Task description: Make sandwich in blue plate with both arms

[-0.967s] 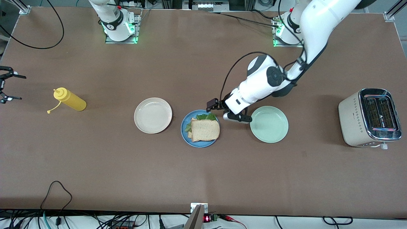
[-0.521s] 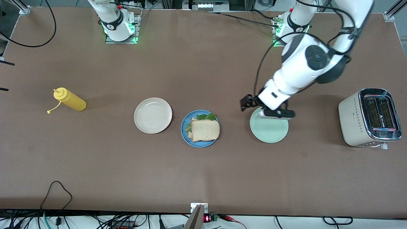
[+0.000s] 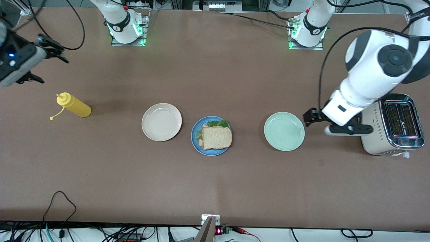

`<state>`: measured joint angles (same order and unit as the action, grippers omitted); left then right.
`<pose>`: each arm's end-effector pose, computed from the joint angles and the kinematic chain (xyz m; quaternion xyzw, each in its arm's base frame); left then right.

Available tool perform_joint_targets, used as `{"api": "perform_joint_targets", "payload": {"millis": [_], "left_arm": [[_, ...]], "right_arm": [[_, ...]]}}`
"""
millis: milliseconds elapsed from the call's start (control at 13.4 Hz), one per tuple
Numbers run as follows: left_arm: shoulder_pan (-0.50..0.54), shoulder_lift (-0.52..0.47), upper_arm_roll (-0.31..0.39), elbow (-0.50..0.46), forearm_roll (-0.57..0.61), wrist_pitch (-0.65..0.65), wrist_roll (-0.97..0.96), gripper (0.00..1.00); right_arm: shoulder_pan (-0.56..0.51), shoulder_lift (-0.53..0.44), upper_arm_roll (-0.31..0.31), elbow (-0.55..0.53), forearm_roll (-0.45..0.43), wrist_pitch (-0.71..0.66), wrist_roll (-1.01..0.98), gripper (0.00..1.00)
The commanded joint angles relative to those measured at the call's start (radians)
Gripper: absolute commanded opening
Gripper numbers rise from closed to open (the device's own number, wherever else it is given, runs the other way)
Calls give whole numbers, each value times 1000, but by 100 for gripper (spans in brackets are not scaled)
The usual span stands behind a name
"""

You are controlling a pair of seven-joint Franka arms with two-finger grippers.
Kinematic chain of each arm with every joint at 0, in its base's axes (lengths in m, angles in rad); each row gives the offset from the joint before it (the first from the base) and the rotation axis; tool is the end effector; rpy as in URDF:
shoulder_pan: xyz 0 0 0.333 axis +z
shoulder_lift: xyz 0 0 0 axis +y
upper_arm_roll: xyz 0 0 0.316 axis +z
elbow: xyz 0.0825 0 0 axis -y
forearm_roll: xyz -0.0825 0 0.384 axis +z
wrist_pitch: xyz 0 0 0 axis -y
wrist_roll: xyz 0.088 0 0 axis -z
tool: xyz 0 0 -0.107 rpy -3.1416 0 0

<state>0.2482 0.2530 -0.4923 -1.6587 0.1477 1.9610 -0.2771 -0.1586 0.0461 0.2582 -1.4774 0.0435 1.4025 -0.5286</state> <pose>0.6271 -0.1191 0.4821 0.9991 0.0001 0.0417 0.0004 0.5477 0.0563 0.6296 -0.9482 -0.3107 0.0524 0.0396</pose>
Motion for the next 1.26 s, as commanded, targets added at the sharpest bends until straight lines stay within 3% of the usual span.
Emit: {"api": "perform_joint_targets", "payload": {"millis": [0,149,298,446,521,744,967,1190], "left_arm": [[-188,-72,286,11,-83,-42,88,100],[-257,-93,446,46,-141,-94,184,100],[-285,-126,538,62,-155,-152,251,100],[-270,-158,544,83,-168,-308,263,100],[-270,-190,537,61,-165,-326,260,100],[-271,-260,529,-7,-157,-326,256,100],[-271,-366,528,-117,-157,-306,253,100],[-270,-403,523,-164,-157,-303,250,100]], "right_arm": [[132,-14,-153,-55,-16,16,236,100],[224,-3,-267,-83,-28,21,269,100],[263,18,-310,-83,-45,32,272,100],[254,41,-312,-81,-50,67,259,100],[248,57,-312,-83,-69,122,251,100],[229,49,-310,-81,-71,119,265,100],[234,-2,-310,-78,-80,-10,268,100],[232,-6,-309,-76,-79,-10,285,100]]}}
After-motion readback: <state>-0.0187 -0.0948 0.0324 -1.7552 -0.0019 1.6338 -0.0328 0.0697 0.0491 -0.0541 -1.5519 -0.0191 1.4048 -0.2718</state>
